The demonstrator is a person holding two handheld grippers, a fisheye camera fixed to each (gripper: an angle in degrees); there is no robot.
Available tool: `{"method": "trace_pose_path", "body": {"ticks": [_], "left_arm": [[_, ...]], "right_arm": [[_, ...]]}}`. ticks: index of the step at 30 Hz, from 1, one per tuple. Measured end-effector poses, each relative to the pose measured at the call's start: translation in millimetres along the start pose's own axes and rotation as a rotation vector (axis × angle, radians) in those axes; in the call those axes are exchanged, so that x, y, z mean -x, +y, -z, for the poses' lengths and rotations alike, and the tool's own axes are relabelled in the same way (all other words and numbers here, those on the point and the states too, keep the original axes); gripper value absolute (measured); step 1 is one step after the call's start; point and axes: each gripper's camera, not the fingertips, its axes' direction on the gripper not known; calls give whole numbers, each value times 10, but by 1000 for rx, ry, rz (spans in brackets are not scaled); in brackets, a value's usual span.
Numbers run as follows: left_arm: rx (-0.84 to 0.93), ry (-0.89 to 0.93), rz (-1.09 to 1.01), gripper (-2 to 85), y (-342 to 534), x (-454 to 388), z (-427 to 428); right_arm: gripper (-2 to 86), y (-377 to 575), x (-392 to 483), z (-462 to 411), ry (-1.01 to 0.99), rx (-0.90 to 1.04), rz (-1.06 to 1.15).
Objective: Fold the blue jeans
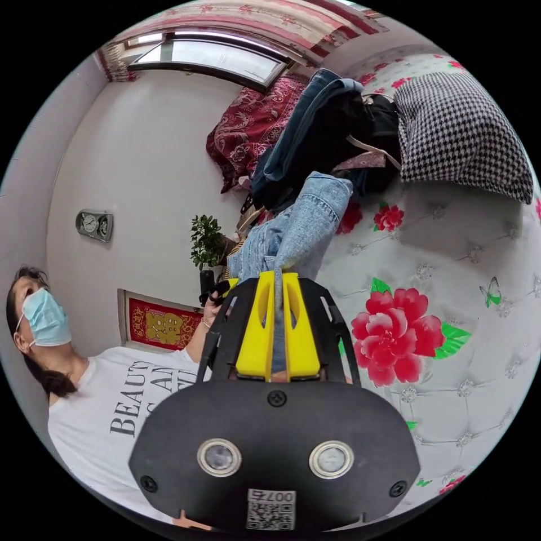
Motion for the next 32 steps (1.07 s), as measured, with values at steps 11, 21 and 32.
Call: {"method": "trace_pose_path", "body": {"ticks": [11, 21, 32], "left_arm": [[-180, -20, -102, 52, -3113, -539, 196], [59, -597, -150, 65, -2089, 264, -941], [697, -848, -223, 50, 676, -110, -3070]], "right_arm": [[0, -2535, 1001, 262, 45, -285, 98], [2, -940, -73, -772, 616, -83, 59], [26, 1579, -403, -640, 1004, 280, -90]]}}
